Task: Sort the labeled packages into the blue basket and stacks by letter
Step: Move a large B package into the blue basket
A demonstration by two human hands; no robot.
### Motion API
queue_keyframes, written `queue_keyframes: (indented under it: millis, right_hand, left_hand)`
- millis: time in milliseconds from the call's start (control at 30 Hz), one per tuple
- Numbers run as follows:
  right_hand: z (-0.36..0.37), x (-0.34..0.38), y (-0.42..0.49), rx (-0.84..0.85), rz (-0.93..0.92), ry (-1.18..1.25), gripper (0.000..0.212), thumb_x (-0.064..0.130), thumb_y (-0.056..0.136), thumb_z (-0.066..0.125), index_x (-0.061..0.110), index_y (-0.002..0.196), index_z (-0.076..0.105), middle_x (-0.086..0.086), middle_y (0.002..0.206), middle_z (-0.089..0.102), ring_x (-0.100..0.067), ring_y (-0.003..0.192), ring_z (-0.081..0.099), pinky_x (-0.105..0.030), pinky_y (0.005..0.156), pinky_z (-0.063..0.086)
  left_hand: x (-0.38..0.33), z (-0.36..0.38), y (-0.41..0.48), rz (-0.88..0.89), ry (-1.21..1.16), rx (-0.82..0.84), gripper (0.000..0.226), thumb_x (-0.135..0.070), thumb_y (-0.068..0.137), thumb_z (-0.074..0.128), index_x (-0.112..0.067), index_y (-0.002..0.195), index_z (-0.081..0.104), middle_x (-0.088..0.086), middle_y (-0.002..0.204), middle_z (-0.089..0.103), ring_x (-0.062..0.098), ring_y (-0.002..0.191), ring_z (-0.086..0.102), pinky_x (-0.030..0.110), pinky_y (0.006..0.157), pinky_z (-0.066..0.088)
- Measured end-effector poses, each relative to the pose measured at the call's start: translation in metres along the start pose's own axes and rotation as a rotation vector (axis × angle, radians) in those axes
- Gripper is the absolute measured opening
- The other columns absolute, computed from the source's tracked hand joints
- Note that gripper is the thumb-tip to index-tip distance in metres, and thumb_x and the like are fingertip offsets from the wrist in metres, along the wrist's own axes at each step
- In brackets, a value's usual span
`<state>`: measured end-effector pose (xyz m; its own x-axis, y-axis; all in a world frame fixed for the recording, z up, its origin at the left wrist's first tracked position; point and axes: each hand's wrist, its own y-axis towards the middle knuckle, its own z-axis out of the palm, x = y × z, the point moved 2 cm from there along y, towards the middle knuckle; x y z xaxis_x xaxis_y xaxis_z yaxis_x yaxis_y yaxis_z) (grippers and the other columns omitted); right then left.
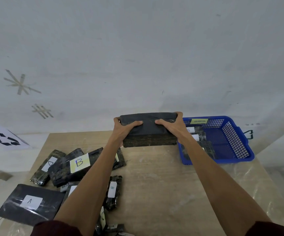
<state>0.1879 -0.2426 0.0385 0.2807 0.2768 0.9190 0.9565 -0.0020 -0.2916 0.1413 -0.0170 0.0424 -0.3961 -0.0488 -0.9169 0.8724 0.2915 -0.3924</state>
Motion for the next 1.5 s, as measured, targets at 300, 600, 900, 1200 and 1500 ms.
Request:
queue_keyframes:
  millis: [300,600,900,1200,1500]
  right_hand:
    - [-0.001,0.005,0.002,0.005,-0.037,-0.055,0.089,0.048,0.072,0.087,0.022,0.134,0.028,-0.006,0.127,0.049,-0.028,0.115,0.055,-0.049,0.104,0.049]
    - [-0.006,-0.001,0.0,0.157,-0.22,-0.432,0.092,0.074,0.078,0.066,0.038,0.152,0.026,-0.006,0.153,0.022,-0.033,0.133,0.042,-0.049,0.11,0.041]
    - [0.004,0.013,0.003,0.285,-0.535,-1.174,0.13,0.083,0.057,0.075,0.026,0.157,0.014,-0.015,0.163,0.014,-0.035,0.152,0.009,-0.06,0.121,0.01]
    - [0.03,0.013,0.002,0.181,-0.576,-1.121,0.112,0.056,0.064,0.084,0.017,0.148,0.021,-0.008,0.138,0.042,-0.032,0.123,0.045,-0.052,0.103,0.04]
    - [0.019,-0.027,0.0,0.209,-0.473,-0.577,0.11,0.031,0.057,0.096,0.01,0.138,0.026,-0.008,0.134,0.041,-0.028,0.122,0.047,-0.05,0.102,0.047]
  left_hand:
    - [-0.004,0.0,-0.002,0.003,-0.005,0.012,0.088,-0.037,0.067,0.093,-0.02,0.13,0.033,0.009,0.124,0.058,0.025,0.104,0.067,0.037,0.071,0.061]
    - [-0.005,-0.005,-0.005,-0.062,-0.042,0.051,0.082,-0.03,0.071,0.091,-0.023,0.13,0.034,0.009,0.121,0.06,0.025,0.097,0.069,0.032,0.056,0.058]
    - [-0.013,0.003,-0.005,-0.033,0.021,0.086,0.077,-0.026,0.07,0.092,-0.025,0.123,0.037,0.01,0.121,0.06,0.031,0.102,0.068,0.047,0.077,0.062]
    - [-0.03,0.013,-0.009,0.116,0.236,-0.006,0.08,-0.042,0.065,0.093,-0.034,0.122,0.038,0.01,0.13,0.041,0.03,0.111,0.057,0.043,0.088,0.058]
    - [-0.038,0.0,-0.017,0.021,0.13,0.116,0.062,-0.055,0.09,0.062,-0.019,0.138,0.047,0.004,0.121,0.059,0.017,0.104,0.057,0.034,0.08,0.047]
